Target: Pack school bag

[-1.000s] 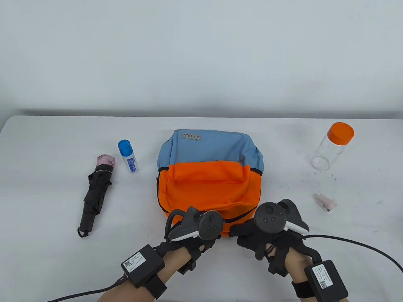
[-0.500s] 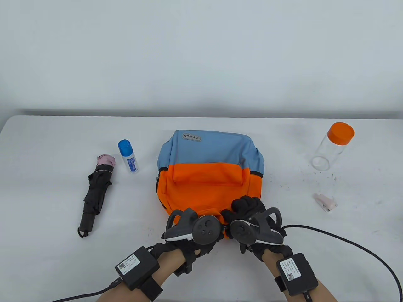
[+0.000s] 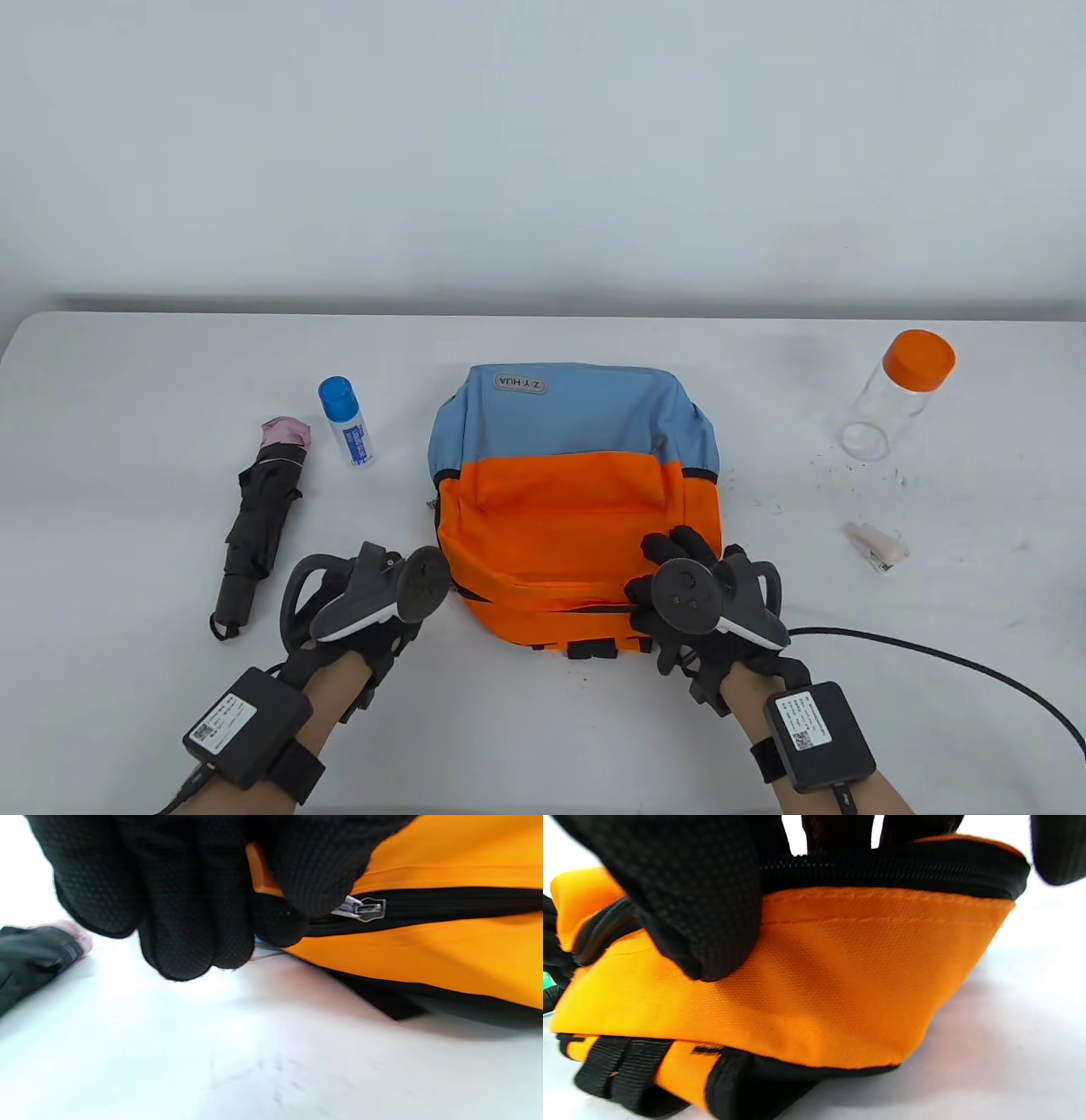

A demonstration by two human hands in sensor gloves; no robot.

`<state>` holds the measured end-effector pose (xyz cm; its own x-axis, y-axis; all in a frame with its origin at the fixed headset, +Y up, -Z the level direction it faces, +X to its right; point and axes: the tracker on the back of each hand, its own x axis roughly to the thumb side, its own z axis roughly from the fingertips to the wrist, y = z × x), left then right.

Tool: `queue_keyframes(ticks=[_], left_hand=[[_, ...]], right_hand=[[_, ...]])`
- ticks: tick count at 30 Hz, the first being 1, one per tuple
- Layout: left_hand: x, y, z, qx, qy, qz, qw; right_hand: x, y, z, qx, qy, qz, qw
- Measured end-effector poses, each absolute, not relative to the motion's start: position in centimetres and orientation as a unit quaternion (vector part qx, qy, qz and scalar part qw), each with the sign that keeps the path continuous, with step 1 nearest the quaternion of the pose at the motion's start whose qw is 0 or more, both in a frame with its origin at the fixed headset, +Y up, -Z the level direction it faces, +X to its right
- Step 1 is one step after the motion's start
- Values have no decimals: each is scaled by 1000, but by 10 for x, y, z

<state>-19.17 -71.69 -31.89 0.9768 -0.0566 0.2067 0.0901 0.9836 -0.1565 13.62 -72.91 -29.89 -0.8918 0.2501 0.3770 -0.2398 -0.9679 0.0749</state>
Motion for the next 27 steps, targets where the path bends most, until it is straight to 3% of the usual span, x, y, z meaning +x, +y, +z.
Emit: queue_keyframes(ticks=[9,14,19,27], left_hand=[[-192,-728,-388,-98,11,-81,992],[-184,-734,-400,-124,19,-110,986],[-192,-718,-388,-68,17,-127,989],[-207,-634,-320,68,-40,-73,994]], right_hand=[[146,-727,-296,195,49,970,135],[146,-727,-296,191,55,971,135],[147,-728,-296,184,57,971,140],[137,-725,-295,181,45,977,103]])
